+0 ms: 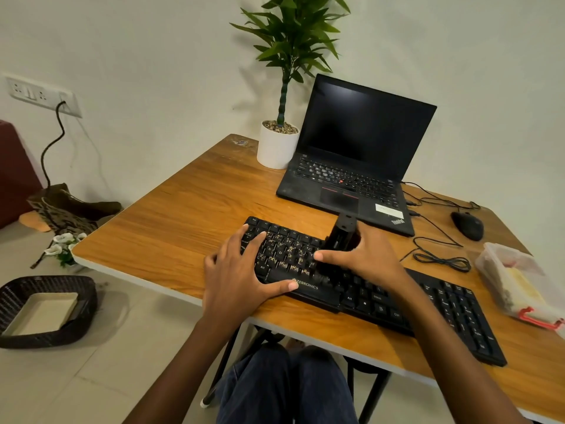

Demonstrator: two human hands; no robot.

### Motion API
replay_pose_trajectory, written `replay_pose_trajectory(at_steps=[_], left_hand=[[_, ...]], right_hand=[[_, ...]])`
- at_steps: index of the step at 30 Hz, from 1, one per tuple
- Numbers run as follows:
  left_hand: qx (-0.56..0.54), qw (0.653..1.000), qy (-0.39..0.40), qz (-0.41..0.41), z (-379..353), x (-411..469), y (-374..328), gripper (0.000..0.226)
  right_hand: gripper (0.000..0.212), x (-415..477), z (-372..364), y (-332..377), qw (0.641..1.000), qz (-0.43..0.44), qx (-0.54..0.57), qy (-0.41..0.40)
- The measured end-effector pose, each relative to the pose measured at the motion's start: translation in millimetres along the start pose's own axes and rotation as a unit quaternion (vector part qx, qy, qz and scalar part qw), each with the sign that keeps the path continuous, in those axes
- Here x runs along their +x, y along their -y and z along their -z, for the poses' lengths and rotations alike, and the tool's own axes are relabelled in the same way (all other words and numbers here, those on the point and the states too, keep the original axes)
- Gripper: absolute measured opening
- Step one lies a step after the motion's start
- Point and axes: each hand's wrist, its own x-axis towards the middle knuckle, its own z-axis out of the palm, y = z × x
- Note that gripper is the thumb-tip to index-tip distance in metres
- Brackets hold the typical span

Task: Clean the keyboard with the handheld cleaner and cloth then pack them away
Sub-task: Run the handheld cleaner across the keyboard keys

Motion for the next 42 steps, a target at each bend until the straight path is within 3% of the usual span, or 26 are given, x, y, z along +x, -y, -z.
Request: replay_pose_trajectory(at_steps=[4,7,11,14,18,22,26,30,33,37,42], left_hand=[[0.005,1.0,-0.002,0.002,0.2,-0.1,-0.9,0.125],[0.003,1.0,-0.001,0.003,0.4,-0.1,-0.6,0.126],[0.001,1.0,-0.004,0.002,0.2,-0.4,-1.0,0.125],[0.0,1.0,-0.004,0.004,0.4,-0.4,-0.7,0.125],[0.003,1.0,-0.002,0.005,0.0,-0.1,-1.0,0.126],[0.008,1.0,-0.002,0.003,1.0,-0.5,-0.9,0.126],[0.005,1.0,-0.009,0.003,0.5,-0.8,-1.2,0.126],[0.009,1.0,-0.003,0.005,1.6,-0.4,-1.3,0.128],[0.009,1.0,-0.007,0.006,1.3,-0.6,-1.9,0.128],[-0.002,1.0,-0.007,0.008,1.4,-1.0,-1.6,0.127],[0.0,1.0,-0.01,0.004,1.8,-0.7,-1.9,0.127]], right_hand=[[0.049,1.4,-5.6,0.3,0.999,-0.009,0.014,0.029],[0.051,5.2,-7.6,-2.4,0.999,-0.001,-0.021,-0.029],[0.052,4.5,-7.4,-3.9,1.0,0.002,-0.002,-0.006],[0.045,5.4,-6.3,-5.4,0.999,0.006,-0.011,-0.048],[0.047,3.6,-7.9,-7.3,0.999,-0.015,0.039,0.004],[0.045,7.4,-12.6,-5.9,0.997,0.016,-0.016,-0.076],[0.043,8.2,-9.8,-6.5,0.999,-0.008,0.019,-0.035],[0.043,8.4,-7.0,-6.5,0.999,0.008,-0.006,-0.052],[0.047,8.3,-5.7,-5.3,0.999,-0.012,0.044,0.012],[0.04,13.8,-6.5,-0.5,0.999,0.0,-0.036,-0.034],[0.041,16.5,0.8,-7.2,0.999,-0.028,0.035,0.022]])
